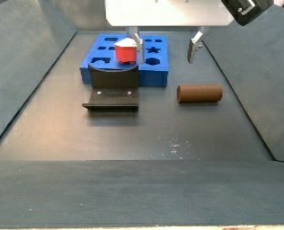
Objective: Pick up the round object. Move up. Place the round object on the fixture. Regrasp the round object. Move to above the board. Insert the round object.
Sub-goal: Pick up the round object.
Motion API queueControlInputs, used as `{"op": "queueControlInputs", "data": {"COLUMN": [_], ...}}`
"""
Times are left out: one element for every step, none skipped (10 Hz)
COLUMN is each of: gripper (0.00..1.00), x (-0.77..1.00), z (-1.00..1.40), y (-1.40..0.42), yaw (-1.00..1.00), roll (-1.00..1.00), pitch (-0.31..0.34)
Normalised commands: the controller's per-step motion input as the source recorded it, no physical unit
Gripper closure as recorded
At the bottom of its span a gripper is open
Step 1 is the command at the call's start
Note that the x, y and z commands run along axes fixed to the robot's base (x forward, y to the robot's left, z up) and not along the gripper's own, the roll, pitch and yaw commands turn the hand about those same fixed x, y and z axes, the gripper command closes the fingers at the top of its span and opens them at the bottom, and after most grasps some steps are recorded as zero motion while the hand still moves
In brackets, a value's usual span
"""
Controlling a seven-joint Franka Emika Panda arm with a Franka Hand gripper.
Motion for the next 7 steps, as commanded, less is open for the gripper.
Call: {"op": "queueControlInputs", "data": {"gripper": [0.0,0.0,0.0,0.0,0.0,0.0,0.0], "x": [0.01,0.0,-0.14,-0.28,-0.24,-0.23,-0.33], "z": [-0.11,-0.2,-0.17,-0.2,-0.17,-0.17,-0.3], "y": [0.08,0.0,0.0,0.0,0.0,0.0,0.0], "yaw": [-0.73,-1.0,-0.98,-0.86,-0.87,-0.87,-0.77], "roll": [0.05,0.07,0.0,-0.01,-0.05,-0.11,-0.35], "pitch": [0.0,0.0,0.0,0.0,-0.04,-0.103,-0.274]}}
